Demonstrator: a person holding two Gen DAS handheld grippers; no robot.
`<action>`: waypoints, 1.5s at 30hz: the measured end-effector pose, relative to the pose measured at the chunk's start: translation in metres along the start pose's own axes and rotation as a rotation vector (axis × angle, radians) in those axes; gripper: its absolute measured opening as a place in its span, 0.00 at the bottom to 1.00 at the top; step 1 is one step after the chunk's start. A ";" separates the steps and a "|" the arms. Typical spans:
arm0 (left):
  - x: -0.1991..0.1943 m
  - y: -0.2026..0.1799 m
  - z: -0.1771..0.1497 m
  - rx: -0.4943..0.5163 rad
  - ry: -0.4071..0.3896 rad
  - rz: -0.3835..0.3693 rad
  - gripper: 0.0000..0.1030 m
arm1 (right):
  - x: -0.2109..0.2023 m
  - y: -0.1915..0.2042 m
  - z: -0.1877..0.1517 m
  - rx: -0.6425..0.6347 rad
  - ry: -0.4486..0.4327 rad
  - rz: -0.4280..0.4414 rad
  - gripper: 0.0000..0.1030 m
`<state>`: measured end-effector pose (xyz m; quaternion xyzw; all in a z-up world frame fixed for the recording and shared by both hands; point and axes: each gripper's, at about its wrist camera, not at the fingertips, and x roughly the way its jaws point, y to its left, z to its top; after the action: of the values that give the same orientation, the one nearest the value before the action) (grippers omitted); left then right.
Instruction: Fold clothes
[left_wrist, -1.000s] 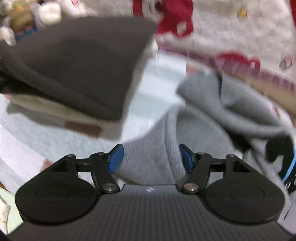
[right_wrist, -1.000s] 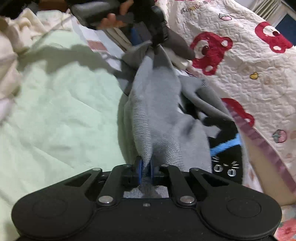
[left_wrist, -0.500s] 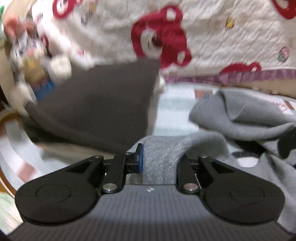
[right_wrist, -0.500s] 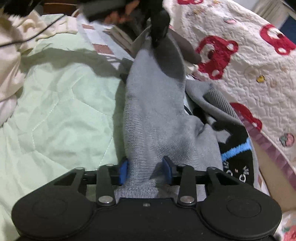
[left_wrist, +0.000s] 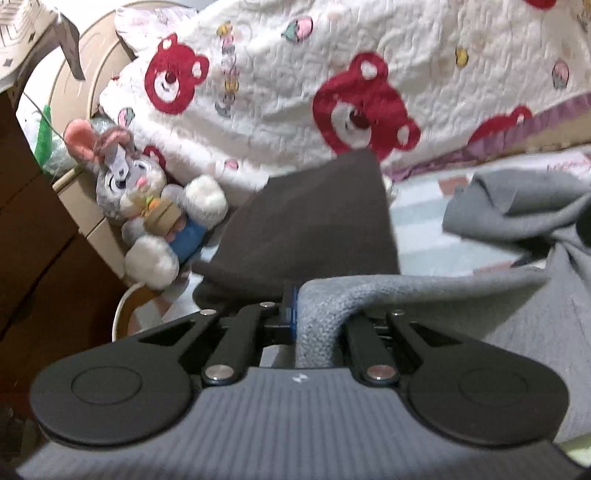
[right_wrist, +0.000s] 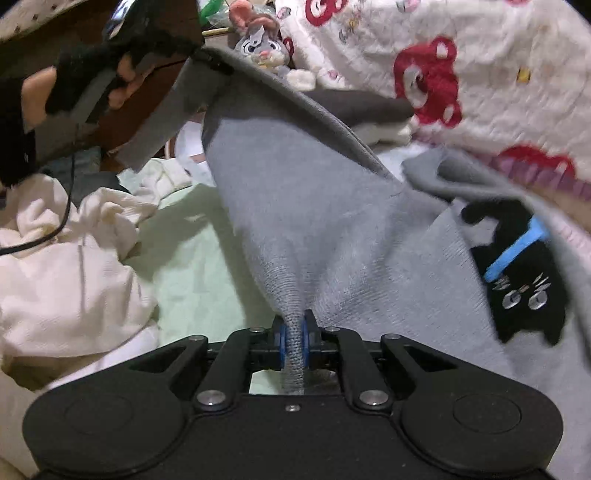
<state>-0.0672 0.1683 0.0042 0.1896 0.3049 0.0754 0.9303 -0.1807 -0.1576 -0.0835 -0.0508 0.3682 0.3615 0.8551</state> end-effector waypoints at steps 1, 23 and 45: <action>-0.001 0.001 -0.003 0.009 0.002 0.005 0.05 | 0.001 -0.003 -0.001 0.024 0.002 0.026 0.11; 0.017 0.068 -0.024 -0.091 0.172 0.125 0.34 | 0.008 0.021 -0.006 0.086 0.037 0.215 0.11; 0.035 0.063 -0.019 0.275 0.321 0.083 0.55 | -0.045 -0.099 0.031 -0.227 -0.038 -0.245 0.52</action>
<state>-0.0515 0.2406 -0.0037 0.3126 0.4483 0.1008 0.8313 -0.1183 -0.2455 -0.0488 -0.1848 0.3000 0.2946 0.8883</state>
